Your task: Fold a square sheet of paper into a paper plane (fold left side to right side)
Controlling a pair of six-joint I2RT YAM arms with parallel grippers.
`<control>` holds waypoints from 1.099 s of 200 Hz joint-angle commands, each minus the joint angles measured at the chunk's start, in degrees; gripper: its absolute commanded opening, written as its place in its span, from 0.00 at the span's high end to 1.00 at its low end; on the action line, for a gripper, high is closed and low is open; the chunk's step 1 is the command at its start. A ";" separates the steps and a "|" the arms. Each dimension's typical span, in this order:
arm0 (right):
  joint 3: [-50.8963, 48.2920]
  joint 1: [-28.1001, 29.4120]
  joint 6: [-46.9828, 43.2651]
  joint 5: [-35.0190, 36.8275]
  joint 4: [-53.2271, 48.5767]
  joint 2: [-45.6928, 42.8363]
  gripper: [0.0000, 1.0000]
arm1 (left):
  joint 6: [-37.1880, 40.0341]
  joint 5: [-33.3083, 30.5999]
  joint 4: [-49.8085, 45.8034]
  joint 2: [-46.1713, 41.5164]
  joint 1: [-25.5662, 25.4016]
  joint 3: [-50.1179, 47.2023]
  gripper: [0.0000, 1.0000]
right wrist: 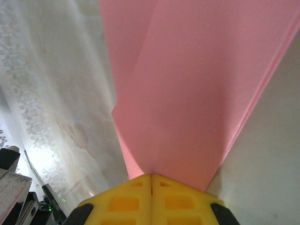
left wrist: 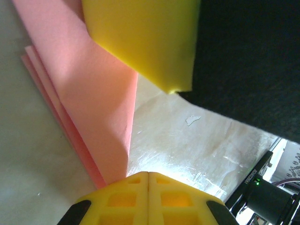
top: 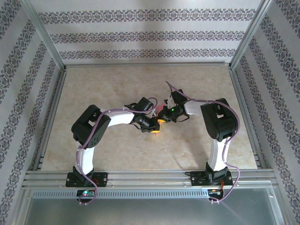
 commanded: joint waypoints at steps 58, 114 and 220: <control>-0.30 0.49 -1.83 6.03 -5.38 4.51 1.00 | 0.55 -0.09 -1.04 0.63 0.40 0.01 0.94; -0.07 0.49 -2.00 6.18 -5.70 4.69 1.00 | 0.49 -0.42 -0.80 0.92 0.40 -0.41 0.93; 0.46 0.40 -2.44 6.36 -6.54 4.82 1.00 | -0.12 0.15 0.54 1.91 0.40 -1.15 0.93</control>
